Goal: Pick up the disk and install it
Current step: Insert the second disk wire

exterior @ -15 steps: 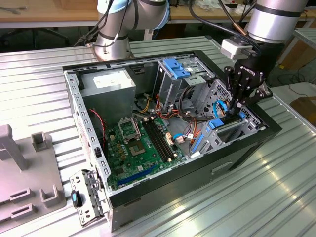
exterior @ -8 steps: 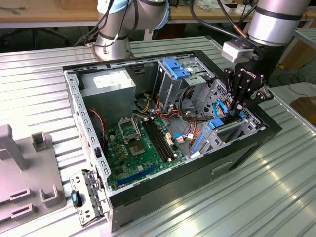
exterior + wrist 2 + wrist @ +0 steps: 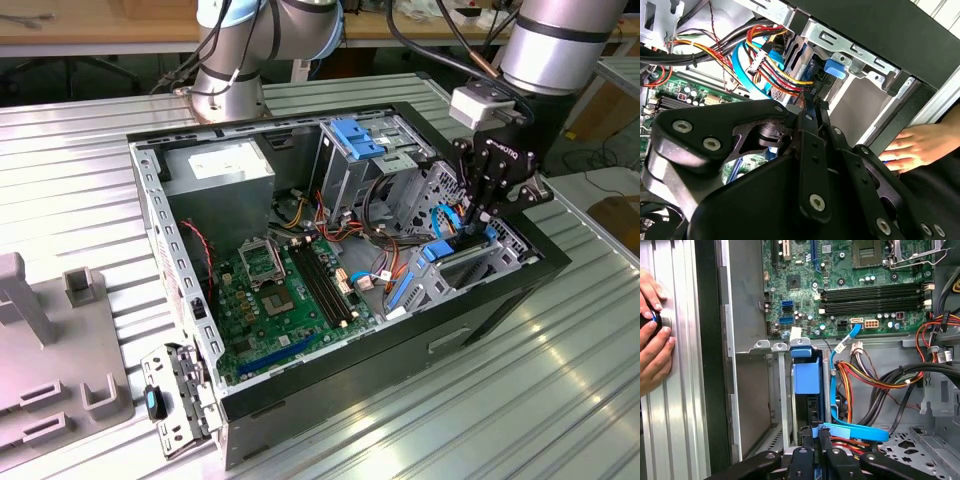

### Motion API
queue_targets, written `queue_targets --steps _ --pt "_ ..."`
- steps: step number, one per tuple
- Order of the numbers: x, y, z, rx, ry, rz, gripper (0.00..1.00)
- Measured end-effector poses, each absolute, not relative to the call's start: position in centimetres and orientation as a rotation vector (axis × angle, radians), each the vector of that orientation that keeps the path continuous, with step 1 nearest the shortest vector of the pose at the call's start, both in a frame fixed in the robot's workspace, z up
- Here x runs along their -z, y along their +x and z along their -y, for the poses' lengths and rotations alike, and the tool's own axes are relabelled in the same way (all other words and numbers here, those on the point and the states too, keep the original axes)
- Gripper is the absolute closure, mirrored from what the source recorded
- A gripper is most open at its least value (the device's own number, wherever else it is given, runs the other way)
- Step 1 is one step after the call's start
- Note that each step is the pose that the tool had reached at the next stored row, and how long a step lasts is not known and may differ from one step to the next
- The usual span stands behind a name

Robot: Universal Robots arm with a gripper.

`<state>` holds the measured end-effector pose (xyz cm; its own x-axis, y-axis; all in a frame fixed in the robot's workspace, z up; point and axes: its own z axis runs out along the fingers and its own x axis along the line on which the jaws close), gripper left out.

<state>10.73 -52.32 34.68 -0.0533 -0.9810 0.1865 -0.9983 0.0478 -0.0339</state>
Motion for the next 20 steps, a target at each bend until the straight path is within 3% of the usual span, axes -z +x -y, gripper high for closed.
queue_targets --steps 20 --pt "-34.05 10.86 52.51 -0.188 2.097 2.207 0.84"
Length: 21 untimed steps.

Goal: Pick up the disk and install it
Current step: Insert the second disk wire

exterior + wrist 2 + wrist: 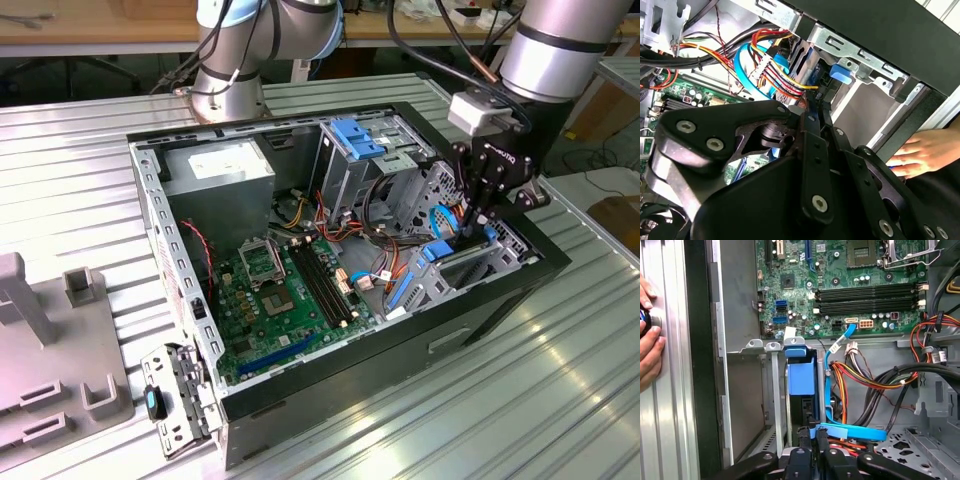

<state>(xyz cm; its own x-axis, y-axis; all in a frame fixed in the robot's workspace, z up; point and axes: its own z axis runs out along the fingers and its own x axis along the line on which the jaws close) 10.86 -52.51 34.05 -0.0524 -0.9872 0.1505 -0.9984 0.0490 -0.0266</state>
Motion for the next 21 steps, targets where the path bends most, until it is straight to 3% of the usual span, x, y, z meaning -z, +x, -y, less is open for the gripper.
queue_targets --steps 11,13,14,21 --pt "-33.5 10.9 52.8 -0.183 2.1 2.209 0.84" --pt "-33.3 10.9 52.7 -0.177 2.103 2.213 0.82" --pt "-33.3 10.9 52.7 -0.176 2.103 2.214 0.77" --pt "-35.7 10.9 52.7 -0.177 2.103 2.213 0.77"
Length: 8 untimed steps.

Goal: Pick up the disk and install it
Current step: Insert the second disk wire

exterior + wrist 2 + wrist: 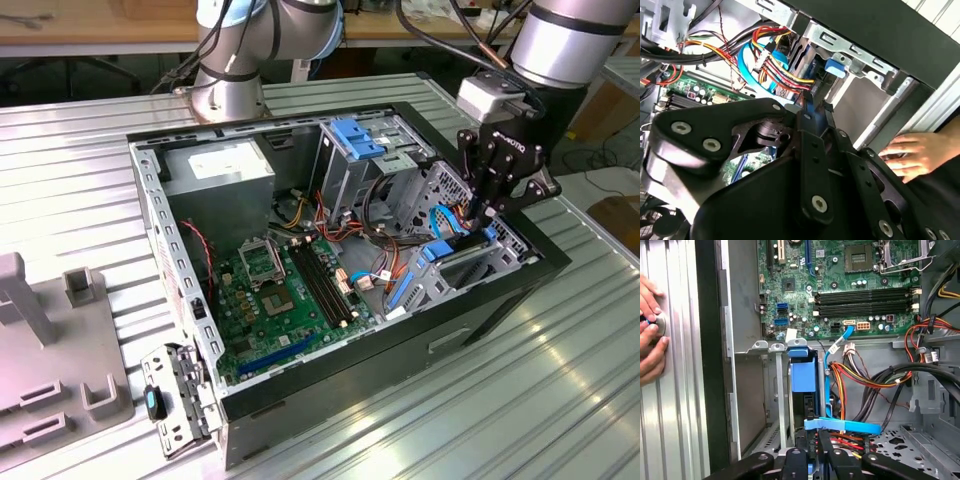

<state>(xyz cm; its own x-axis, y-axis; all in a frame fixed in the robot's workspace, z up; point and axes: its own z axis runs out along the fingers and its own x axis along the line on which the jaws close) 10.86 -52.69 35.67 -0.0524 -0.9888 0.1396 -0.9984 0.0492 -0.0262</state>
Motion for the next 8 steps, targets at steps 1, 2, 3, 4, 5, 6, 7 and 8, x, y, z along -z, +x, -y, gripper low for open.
queue_targets --steps 1,2,3,4,5,6,7,8 --pt "-35.67 10.86 52.69 -0.176 2.103 2.213 0.77" --pt "-35.67 10.86 52.69 -0.176 2.103 2.213 0.78" --pt "-35.67 10.86 52.69 -0.176 2.103 2.213 0.78" --pt "-35.68 10.86 52.69 -0.176 2.103 2.213 0.85" --pt "-35.68 10.86 52.69 -0.176 2.103 2.213 0.89" --pt "-35.68 10.86 52.69 -0.176 2.103 2.213 0.89" --pt "-35.68 10.86 52.69 -0.176 2.103 2.213 0.89" --pt "-35.68 10.86 52.69 -0.176 2.103 2.213 0.89"
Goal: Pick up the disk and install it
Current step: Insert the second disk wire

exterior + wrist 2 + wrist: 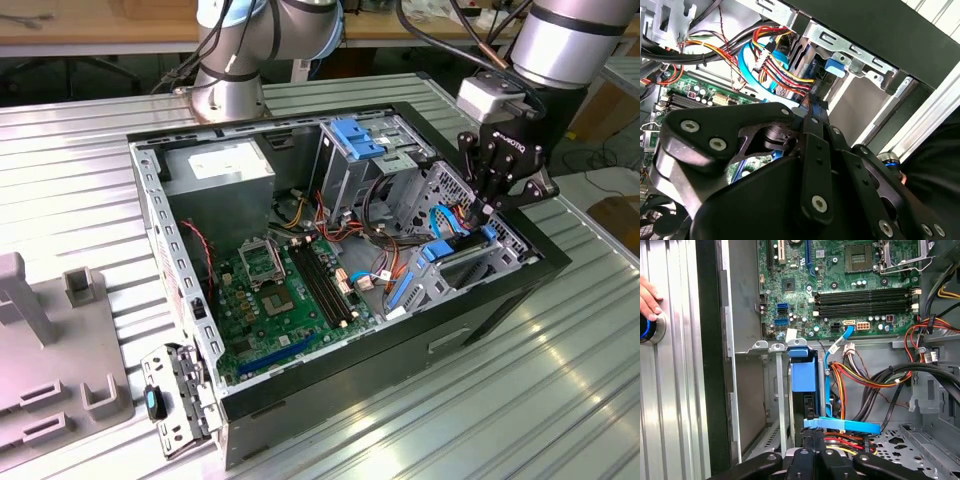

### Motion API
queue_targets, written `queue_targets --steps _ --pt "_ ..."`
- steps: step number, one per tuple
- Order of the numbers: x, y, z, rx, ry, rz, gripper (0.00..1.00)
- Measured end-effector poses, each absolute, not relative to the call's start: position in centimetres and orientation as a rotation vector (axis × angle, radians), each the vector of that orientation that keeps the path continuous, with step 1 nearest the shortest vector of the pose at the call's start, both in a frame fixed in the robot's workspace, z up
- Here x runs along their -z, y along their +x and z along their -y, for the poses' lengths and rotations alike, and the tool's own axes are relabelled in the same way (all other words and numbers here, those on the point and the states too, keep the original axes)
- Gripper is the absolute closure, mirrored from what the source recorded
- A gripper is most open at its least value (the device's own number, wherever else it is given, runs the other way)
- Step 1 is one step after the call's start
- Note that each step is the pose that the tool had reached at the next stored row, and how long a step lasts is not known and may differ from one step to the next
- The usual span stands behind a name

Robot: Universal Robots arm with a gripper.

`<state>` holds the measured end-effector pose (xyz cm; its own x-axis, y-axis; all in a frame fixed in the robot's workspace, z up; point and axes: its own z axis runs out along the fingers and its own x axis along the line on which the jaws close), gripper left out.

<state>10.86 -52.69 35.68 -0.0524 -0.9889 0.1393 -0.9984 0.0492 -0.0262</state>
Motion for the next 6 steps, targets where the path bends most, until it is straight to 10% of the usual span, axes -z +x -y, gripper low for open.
queue_targets --steps 6 --pt "-35.68 10.86 52.69 -0.176 2.103 2.214 0.89"
